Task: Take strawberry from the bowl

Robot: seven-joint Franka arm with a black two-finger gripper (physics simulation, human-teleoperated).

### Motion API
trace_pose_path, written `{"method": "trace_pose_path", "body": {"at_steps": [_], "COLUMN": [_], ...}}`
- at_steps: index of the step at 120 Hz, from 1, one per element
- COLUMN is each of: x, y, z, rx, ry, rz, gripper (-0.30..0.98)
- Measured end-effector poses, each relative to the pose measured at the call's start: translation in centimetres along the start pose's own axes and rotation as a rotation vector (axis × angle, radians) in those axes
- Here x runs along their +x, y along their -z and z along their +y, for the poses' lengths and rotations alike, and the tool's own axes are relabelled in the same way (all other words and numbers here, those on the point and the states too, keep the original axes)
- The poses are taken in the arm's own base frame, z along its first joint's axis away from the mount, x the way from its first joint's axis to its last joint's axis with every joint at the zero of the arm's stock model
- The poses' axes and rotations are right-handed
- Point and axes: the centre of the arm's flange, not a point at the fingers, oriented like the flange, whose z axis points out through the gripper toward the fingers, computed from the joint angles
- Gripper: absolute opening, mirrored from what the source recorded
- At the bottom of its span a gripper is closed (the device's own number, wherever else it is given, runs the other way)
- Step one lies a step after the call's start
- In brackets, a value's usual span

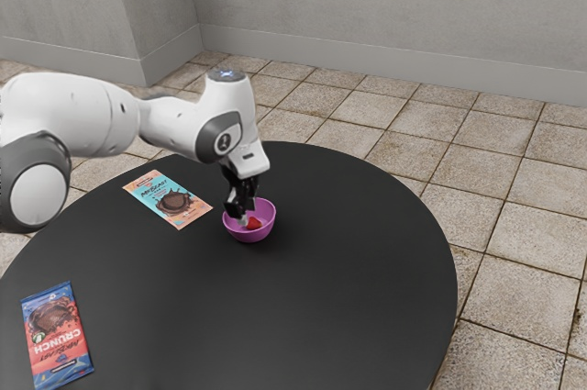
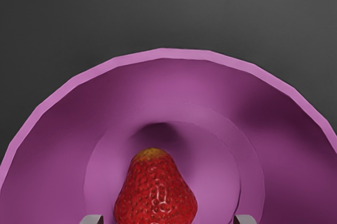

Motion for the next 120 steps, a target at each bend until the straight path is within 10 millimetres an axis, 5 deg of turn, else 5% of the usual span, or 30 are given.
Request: {"method": "trace_pose_path", "body": {"at_steps": [54, 80, 96, 120], "x": [0.2, 0.1, 0.2, 2.0], "y": [-2.7, -2.7, -0.9, 5.6], "z": [-0.5, -0.7, -0.9, -0.4], "rx": [-0.003, 0.006, 0.038, 0.121], "ry": [0.002, 0.008, 0.007, -0.012], "rz": [0.006, 0.009, 0.01, 0.027], "gripper": [0.28, 0.14, 0.08, 0.02]}}
